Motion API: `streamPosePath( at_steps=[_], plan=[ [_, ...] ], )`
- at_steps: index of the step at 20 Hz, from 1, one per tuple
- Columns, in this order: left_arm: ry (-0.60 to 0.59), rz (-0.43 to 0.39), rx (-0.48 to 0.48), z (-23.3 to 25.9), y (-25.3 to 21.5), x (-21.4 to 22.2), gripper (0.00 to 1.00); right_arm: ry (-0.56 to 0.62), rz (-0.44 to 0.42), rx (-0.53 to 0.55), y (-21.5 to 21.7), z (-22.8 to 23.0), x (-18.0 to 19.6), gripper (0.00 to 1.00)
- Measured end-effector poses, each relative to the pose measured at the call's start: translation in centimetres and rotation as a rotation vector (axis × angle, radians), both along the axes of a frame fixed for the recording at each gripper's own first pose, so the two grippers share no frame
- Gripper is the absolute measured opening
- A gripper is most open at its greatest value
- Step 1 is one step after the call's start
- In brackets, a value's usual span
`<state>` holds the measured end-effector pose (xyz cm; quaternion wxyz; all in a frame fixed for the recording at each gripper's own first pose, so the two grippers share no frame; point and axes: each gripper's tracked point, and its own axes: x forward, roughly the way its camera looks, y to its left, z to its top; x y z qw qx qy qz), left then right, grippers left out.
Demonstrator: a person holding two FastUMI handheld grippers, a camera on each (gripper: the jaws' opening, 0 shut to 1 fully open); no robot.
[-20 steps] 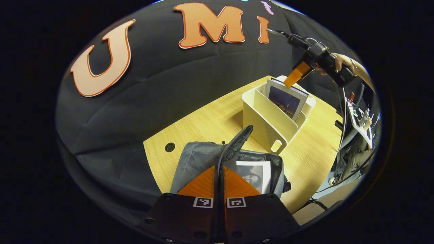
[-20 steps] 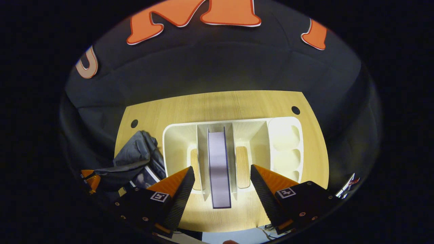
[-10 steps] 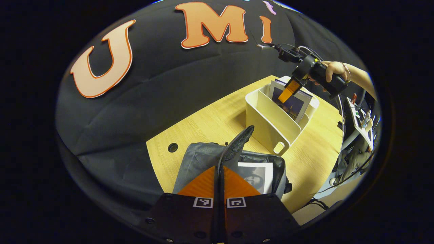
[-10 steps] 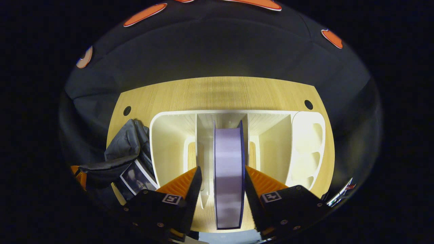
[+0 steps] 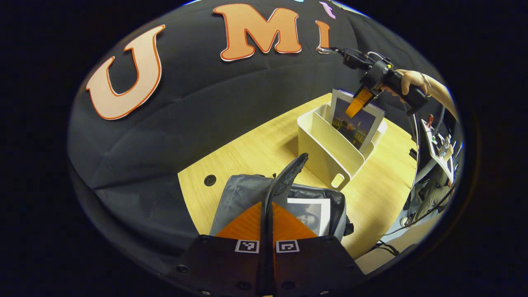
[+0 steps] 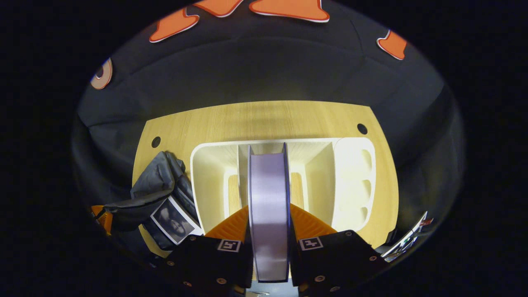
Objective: Open the schoolbag, grab two books from the bookshelf and put them into the schoolbag.
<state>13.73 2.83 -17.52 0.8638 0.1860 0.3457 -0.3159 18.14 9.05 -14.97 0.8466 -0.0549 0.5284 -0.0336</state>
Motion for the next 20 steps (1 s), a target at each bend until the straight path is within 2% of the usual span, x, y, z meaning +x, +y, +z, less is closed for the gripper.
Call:
streamPosePath(
  at_steps=[7,13,16,20],
  plan=[
    [-0.013,-0.006,-0.021,0.3,0.5,-0.6,0.01,-0.191,0.011,0.029,2.2,9.9,-2.6,0.36],
    [-0.035,-0.013,-0.015,0.8,1.0,-0.6,0.01,-0.353,0.017,0.208,7.4,17.4,-8.6,0.35],
    [-0.039,-0.026,-0.018,1.1,1.0,-0.6,0.01,-0.370,0.015,0.299,10.1,17.1,-12.0,0.35],
    [-0.050,-0.054,-0.004,1.3,1.1,-0.5,0.01,-0.345,-0.017,0.497,14.5,14.0,-16.0,0.35]
  ],
)
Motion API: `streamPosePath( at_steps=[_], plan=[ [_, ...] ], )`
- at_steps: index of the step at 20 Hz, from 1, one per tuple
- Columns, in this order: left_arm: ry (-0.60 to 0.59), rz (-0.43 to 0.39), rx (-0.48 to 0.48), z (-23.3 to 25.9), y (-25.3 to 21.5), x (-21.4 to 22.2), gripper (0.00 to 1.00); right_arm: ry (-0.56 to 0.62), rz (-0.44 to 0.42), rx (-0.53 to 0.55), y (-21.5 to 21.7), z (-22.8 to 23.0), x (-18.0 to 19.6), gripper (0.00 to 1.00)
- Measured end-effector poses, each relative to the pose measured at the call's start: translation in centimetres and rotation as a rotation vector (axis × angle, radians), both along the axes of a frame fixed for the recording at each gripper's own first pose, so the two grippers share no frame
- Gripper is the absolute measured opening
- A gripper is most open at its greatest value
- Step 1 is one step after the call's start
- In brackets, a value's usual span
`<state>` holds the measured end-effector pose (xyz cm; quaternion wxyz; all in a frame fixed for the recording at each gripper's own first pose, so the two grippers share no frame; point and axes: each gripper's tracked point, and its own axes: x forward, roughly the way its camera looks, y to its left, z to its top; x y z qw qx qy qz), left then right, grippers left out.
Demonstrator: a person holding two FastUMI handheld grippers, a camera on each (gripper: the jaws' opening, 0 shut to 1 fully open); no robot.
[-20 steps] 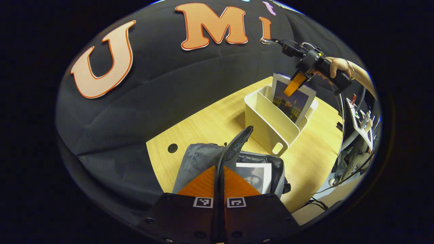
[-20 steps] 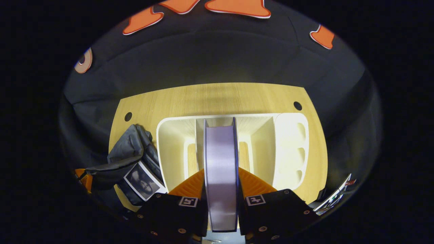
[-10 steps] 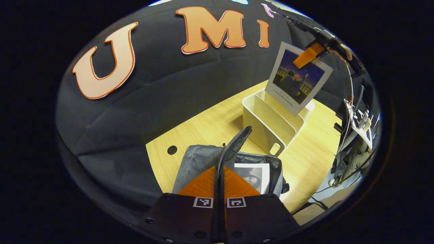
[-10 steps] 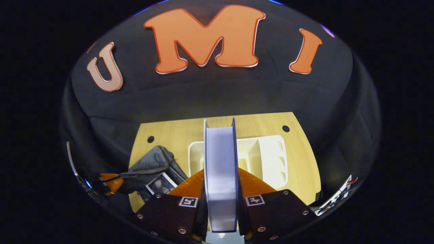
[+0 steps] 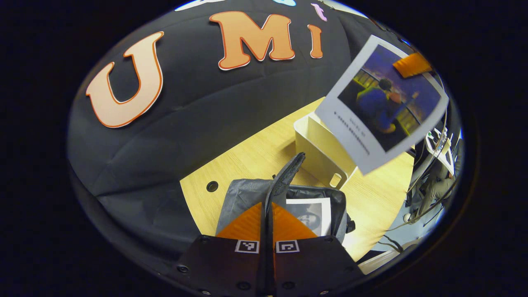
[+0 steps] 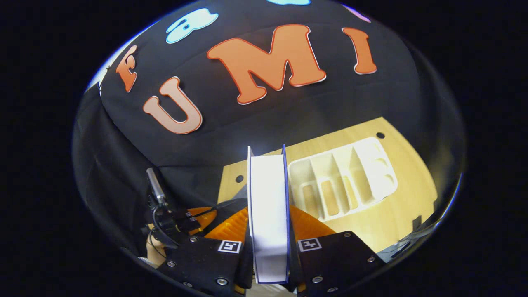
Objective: Open the schoolbag, grab two books from the bookshelf and put them into the schoolbag.
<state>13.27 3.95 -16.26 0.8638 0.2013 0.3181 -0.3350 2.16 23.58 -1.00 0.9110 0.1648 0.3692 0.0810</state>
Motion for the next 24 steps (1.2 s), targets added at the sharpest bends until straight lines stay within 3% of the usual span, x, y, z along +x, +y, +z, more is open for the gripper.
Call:
streamPosePath(
  at_steps=[6,14,18,24],
  plan=[
    [-0.035,-0.020,0.013,1.2,-0.1,0.4,0.01,0.077,-0.086,0.247,2.7,-9.1,-1.5,0.35],
    [-0.079,-0.048,0.040,2.8,-0.8,0.0,0.01,0.158,-0.256,0.557,3.8,-20.8,-0.1,0.35],
    [-0.105,-0.057,0.046,3.8,-1.1,0.0,0.01,0.092,-0.282,0.657,5.4,-22.9,2.0,0.35],
    [-0.116,-0.076,0.061,4.2,-2.1,-0.3,0.01,0.116,-0.294,0.713,10.6,-25.7,4.1,0.35]
  ],
)
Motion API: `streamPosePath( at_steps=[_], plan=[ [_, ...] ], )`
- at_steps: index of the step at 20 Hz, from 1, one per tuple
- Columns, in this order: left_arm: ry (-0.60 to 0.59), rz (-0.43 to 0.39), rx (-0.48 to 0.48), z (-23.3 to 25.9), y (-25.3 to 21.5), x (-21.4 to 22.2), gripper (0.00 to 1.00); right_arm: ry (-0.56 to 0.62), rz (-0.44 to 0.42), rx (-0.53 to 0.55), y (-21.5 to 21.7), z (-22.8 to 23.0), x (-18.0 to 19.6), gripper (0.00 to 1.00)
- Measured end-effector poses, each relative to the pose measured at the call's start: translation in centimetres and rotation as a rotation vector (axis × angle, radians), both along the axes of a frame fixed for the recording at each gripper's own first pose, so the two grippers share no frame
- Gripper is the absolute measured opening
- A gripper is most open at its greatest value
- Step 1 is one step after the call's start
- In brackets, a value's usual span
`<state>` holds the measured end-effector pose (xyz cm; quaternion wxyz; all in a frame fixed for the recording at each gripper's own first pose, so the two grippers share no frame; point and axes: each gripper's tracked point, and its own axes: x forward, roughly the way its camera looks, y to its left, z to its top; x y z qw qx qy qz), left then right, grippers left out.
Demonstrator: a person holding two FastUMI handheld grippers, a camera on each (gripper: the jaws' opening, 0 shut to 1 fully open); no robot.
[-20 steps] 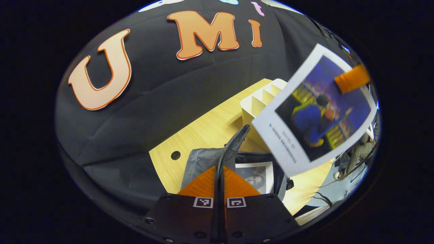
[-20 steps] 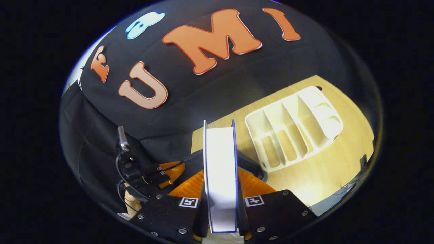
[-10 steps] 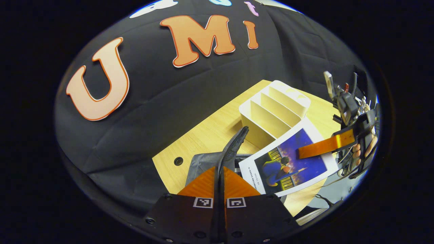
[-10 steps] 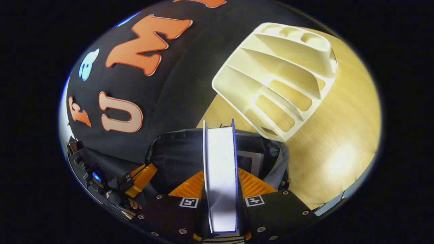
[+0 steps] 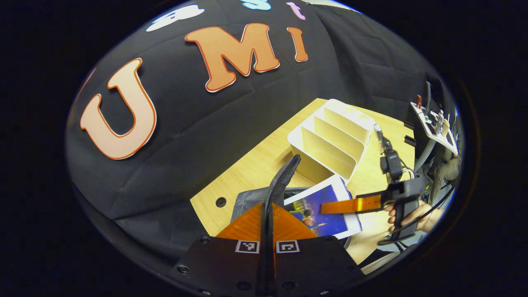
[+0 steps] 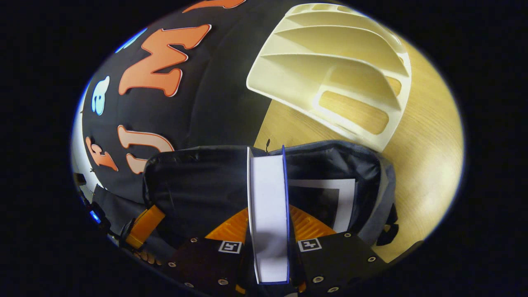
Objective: Open the schoolbag, grab two books from the bookshelf and put them into the schoolbag.
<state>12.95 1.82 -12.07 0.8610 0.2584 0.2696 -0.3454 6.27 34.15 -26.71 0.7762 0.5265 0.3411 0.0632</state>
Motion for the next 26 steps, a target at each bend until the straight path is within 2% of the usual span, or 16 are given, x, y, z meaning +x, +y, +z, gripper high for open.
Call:
streamPosePath(
  at_steps=[3,5,7,8,15,16,17,20,22,26],
  plan=[
    [-0.006,-0.015,0.007,0.1,-0.6,-0.3,0.01,0.048,-0.026,0.038,2.4,-1.0,1.4,0.36],
    [-0.011,-0.014,0.016,-0.1,-0.4,-0.1,0.01,0.094,-0.032,0.022,3.0,-2.1,1.6,0.37],
    [0.003,-0.009,0.006,-0.6,-0.2,-0.2,0.01,0.154,-0.029,-0.011,2.7,-3.1,1.1,0.43],
    [0.013,-0.007,-0.003,-0.9,-0.1,-0.3,0.00,0.173,-0.026,-0.031,2.1,-3.5,1.0,0.50],
    [0.059,-0.015,-0.037,-2.3,0.0,-1.5,0.01,0.211,-0.010,-0.183,-1.7,-4.1,-2.0,0.68],
    [0.065,-0.015,-0.044,-2.4,-0.1,-1.7,0.01,0.201,-0.006,-0.184,-2.1,-3.6,-2.4,0.89],
    [0.076,-0.017,-0.052,-2.5,-0.1,-2.0,0.01,0.201,-0.006,-0.189,-2.5,-3.3,-3.0,0.76],
    [0.084,-0.022,-0.068,-3.1,-0.2,-2.6,0.01,0.189,-0.022,-0.235,-4.8,-2.3,-4.2,0.90],
    [0.085,-0.021,-0.069,-3.5,-0.2,-3.1,0.01,0.184,-0.035,-0.296,-7.3,-1.4,-5.4,0.96],
    [0.093,-0.002,-0.078,-4.2,-1.0,-4.3,0.03,0.194,-0.036,-0.445,-13.0,-0.8,-7.3,0.97]
  ],
)
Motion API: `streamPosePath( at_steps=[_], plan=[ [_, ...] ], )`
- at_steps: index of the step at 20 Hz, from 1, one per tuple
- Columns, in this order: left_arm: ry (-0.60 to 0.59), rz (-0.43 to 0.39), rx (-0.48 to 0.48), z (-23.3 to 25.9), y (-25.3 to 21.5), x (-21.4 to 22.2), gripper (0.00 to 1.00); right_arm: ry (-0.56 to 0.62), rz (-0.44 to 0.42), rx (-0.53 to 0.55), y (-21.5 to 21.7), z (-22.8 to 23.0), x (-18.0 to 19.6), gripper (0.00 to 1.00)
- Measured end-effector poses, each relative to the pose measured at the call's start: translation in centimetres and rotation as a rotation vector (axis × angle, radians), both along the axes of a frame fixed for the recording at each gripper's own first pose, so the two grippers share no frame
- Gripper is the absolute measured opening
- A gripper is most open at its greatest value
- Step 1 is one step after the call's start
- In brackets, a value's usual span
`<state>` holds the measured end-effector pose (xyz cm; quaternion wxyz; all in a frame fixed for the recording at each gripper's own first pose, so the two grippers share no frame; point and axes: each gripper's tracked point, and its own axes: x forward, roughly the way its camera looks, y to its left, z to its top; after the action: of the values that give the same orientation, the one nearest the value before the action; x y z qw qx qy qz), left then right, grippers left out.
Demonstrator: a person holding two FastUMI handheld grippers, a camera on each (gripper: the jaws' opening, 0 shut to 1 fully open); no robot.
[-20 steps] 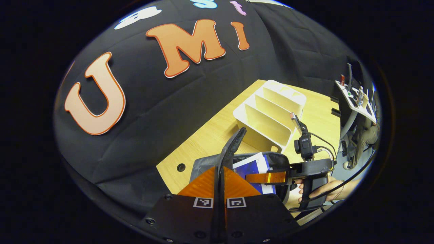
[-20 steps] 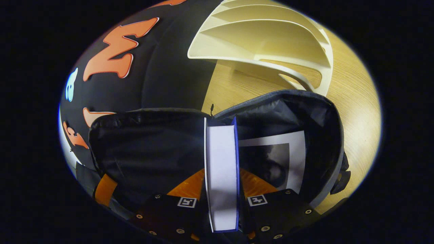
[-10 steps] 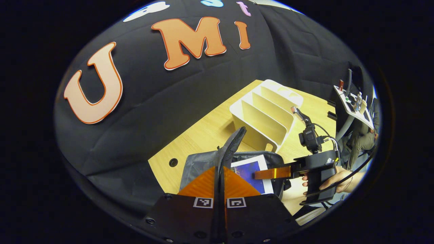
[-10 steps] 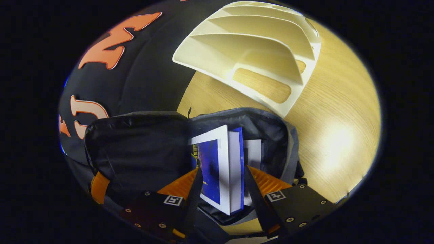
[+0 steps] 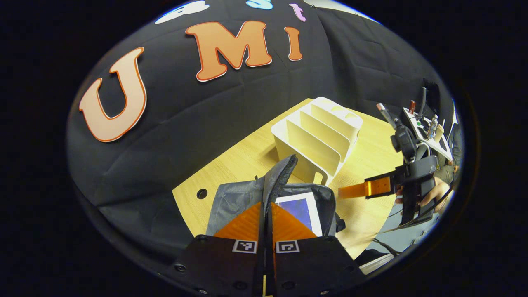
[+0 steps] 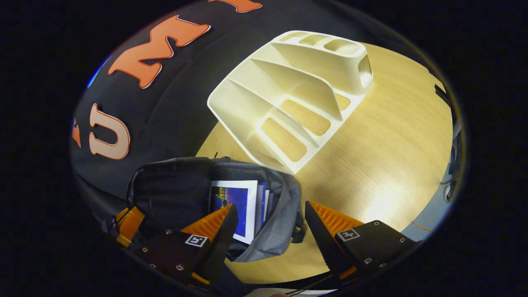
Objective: Open the schoolbag, grab two books from the bookshelf and put them into the schoolbag.
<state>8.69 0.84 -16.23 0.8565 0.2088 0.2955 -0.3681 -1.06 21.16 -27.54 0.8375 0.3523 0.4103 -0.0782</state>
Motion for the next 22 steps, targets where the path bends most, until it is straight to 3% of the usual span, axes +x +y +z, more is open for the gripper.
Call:
streamPosePath(
  at_steps=[4,10,11,12,17,20,22],
  plan=[
    [0.037,0.071,-0.020,-0.5,-1.5,-0.7,0.05,0.039,0.084,-0.132,-5.6,-0.5,-1.5,0.98],
    [0.102,0.259,-0.069,-1.3,-3.9,-2.7,0.19,0.078,0.250,-0.192,-12.5,0.7,-1.3,0.98],
    [0.105,0.300,-0.081,-1.5,-4.1,-3.1,0.36,0.080,0.280,-0.223,-13.8,0.9,-0.9,0.98],
    [0.111,0.343,-0.092,-1.8,-4.4,-3.5,0.39,0.080,0.310,-0.254,-14.8,1.2,-0.6,0.98],
    [0.097,0.545,-0.149,-1.8,-4.9,-4.7,1.00,0.013,0.426,-0.408,-18.9,4.2,2.2,0.98],
    [-0.063,0.705,-0.148,1.1,-3.1,-3.8,0.99,-0.105,0.435,-0.479,-19.9,8.4,4.4,0.99],
    [-0.222,0.739,-0.184,5.9,-2.3,-2.6,0.99,-0.213,0.429,-0.528,-20.3,12.6,5.5,0.99]
  ],
)
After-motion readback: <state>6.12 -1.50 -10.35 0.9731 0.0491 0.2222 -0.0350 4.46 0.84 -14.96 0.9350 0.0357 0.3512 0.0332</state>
